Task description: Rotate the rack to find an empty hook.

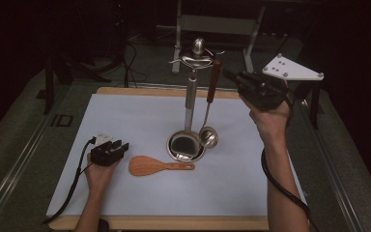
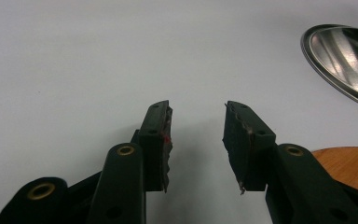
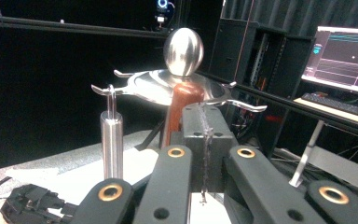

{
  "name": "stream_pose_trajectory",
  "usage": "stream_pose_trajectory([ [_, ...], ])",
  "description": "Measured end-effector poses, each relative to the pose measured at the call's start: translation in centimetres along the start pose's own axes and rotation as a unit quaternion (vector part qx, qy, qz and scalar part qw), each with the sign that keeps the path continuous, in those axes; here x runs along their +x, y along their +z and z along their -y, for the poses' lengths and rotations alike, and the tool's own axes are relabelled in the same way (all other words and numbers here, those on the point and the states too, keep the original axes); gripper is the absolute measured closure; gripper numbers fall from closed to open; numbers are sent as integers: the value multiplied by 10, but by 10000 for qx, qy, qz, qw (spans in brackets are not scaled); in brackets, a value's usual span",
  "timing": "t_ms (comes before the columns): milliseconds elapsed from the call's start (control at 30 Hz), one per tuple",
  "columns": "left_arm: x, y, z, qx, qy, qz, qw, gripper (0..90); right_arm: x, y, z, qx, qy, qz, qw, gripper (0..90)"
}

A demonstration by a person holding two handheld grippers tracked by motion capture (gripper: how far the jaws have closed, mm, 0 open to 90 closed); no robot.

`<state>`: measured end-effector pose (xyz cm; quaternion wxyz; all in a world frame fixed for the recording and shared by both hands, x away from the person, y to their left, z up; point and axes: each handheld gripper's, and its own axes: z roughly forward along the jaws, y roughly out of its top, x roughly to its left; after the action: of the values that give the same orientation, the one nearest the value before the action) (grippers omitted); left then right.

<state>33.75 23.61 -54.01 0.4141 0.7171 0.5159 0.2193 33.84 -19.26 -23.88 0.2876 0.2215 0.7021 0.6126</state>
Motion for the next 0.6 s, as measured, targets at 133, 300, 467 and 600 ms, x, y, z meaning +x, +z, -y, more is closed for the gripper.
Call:
stream_pose_trajectory([
  [133,0,0,0,10,40,17,10000,619,-2,0,0,-8,26,-31,10000,900],
  [300,-5,-1,-2,-36,91,140,9999,660,-3,0,1,-29,39,-34,10000,900],
  [467,-22,-1,-9,-88,310,458,9984,745,-3,1,1,-37,63,-38,10000,897],
  [600,-38,2,-14,-77,522,689,9962,812,-4,1,1,-46,63,-43,10000,896],
])
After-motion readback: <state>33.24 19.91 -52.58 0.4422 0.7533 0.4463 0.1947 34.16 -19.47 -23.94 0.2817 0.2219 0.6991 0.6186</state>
